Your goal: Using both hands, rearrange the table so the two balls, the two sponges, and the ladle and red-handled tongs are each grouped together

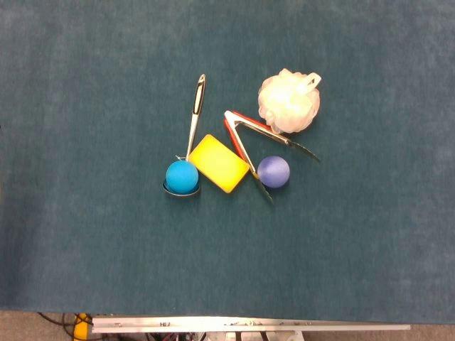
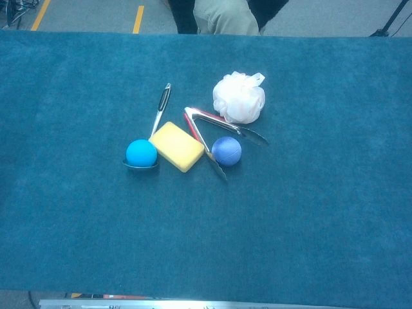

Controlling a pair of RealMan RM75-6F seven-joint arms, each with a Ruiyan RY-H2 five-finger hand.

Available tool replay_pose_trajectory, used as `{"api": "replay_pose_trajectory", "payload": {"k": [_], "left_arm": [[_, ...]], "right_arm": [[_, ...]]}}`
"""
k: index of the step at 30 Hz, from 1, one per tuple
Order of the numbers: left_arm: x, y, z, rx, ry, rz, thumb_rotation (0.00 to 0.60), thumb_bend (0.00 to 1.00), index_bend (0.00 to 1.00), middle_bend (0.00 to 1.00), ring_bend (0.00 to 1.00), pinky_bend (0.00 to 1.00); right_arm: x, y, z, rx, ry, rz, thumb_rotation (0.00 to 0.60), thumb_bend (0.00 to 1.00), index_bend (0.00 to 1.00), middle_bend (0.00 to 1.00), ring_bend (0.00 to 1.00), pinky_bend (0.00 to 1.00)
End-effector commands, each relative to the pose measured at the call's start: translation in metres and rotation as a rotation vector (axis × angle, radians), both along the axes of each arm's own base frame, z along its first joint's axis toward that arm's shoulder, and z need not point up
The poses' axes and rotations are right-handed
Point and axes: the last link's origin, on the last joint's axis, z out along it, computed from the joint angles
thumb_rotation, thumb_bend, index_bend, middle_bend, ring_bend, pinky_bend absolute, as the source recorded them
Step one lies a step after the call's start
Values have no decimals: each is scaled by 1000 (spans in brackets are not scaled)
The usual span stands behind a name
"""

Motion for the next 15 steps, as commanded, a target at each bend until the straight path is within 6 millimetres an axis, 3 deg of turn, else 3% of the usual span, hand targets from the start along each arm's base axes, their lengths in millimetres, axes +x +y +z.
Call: {"api": "replay_pose_trajectory", "payload": {"k": [1, 15], "left_arm": [[0, 0, 0, -1, -1, -1, 600, 580, 139, 115, 61, 0], [-3, 0, 1, -2, -4, 3, 600, 580, 139, 115, 61, 0]], "right_arm": [[0, 0, 0, -1, 1, 1, 600, 11, 122, 231, 101, 174], [15, -8, -1, 33, -32, 44, 600, 12, 123, 231, 101, 174]]}}
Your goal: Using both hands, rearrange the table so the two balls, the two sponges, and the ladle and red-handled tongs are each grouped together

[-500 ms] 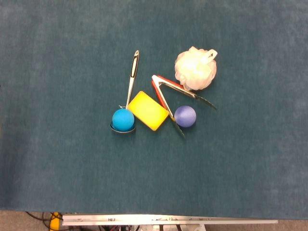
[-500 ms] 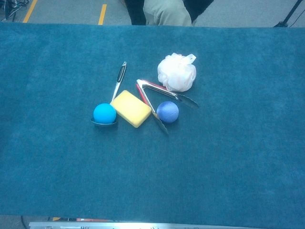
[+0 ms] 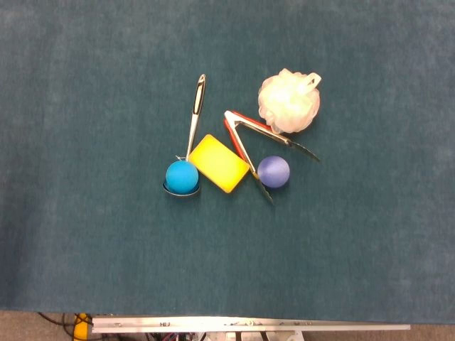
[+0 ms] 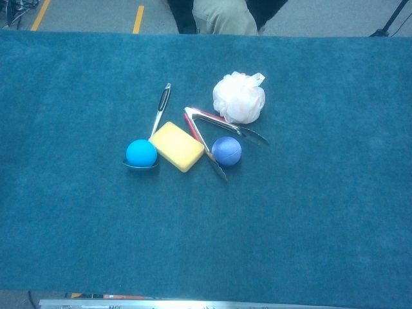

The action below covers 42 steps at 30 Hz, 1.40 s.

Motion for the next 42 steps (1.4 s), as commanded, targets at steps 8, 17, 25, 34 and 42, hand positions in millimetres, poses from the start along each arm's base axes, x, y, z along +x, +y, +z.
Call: {"api": "replay_pose_trajectory", "payload": {"k": [8, 17, 25, 34, 42], "left_arm": [[-4, -1, 0, -5, -6, 2, 600, 580, 139, 115, 61, 0], [-11, -12, 4, 13, -22, 21, 600, 580, 139, 113, 61, 0], [-17, -20, 9, 27, -28, 41, 600, 580, 139, 113, 61, 0], [-21, -25, 12, 33, -31, 52, 600, 580, 139, 110, 61, 0], [-23, -28, 15, 39, -35, 60, 600, 580, 139, 108, 61, 0]], "right_arm": [[45, -35, -8, 124, 6, 129, 600, 12, 123, 256, 131, 205], [108, -78, -36, 264, 19, 234, 600, 8, 122, 285, 164, 249], [151, -111, -67, 334, 99, 285, 600, 0, 122, 274, 164, 249], [184, -137, -106, 410, 185, 273, 600, 0, 65, 155, 93, 224], [203, -162, -143, 431, 281, 234, 600, 0, 55, 126, 54, 181]]}}
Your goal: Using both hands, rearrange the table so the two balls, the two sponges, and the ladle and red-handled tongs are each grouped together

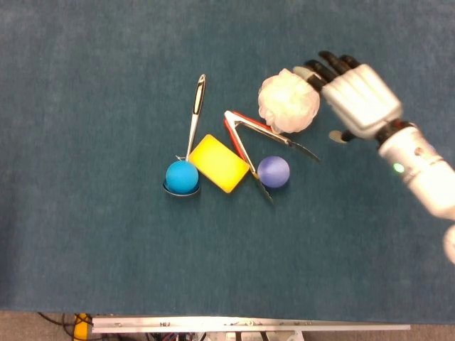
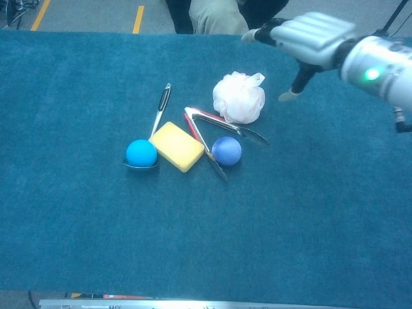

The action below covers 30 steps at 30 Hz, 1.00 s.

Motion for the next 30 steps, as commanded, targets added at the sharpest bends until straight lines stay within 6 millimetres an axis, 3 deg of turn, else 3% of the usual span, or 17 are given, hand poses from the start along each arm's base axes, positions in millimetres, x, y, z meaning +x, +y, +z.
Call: {"api": "replay_pose_trajectory", "payload": {"k": [1, 12, 30], "left_arm": [[-1, -1, 1, 4, -3, 3, 600, 580, 139, 108, 61, 0], [-5, -9, 2, 10, -11, 21, 600, 580, 139, 107, 61, 0], [-11, -15, 4, 17, -18, 48, 600, 580, 139, 103, 61, 0]], "right_arm": [[12, -13, -24, 9, 63, 6, 600, 0, 55, 126, 54, 181], [30, -36, -69, 14, 144, -37, 600, 0, 55, 126, 54, 180], [21, -58, -115, -13, 286, -118, 600, 0, 74, 169, 65, 180]]}}
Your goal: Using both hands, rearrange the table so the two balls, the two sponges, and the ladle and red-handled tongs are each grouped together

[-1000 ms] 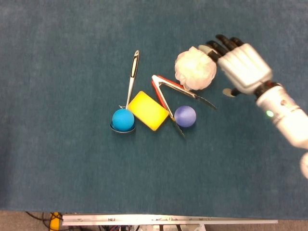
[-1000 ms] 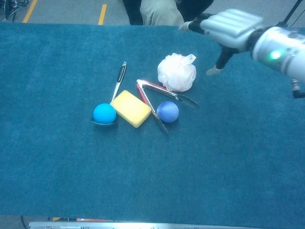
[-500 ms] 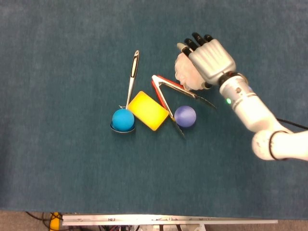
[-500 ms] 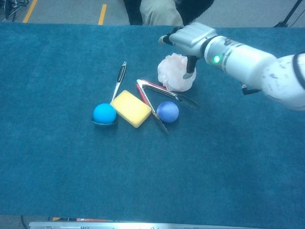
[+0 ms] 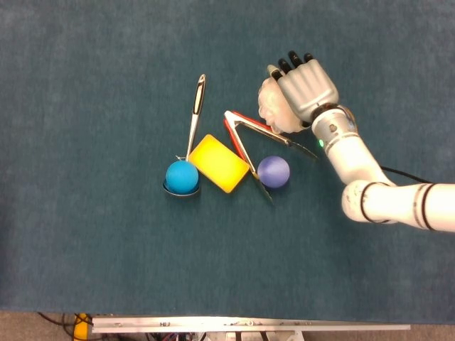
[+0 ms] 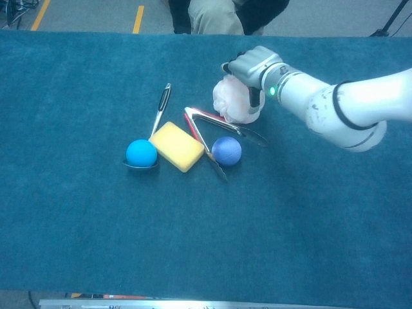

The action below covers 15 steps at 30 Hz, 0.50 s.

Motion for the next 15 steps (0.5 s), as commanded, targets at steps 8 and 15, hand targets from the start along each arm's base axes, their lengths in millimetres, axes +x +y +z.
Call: {"api": "replay_pose_trajectory", "payload": {"k": [8, 15], "left_arm": [[-2, -2, 1, 1, -9, 6, 600, 580, 139, 103, 61, 0], [-4, -3, 1, 6, -14, 11, 600, 580, 139, 103, 61, 0]], "right_arm": [[-6, -3, -17, -21, 31, -9, 600, 19, 421, 365, 314, 390], [-17, -10, 6, -60, -20, -36, 600, 32, 483, 408, 381, 487]]}}
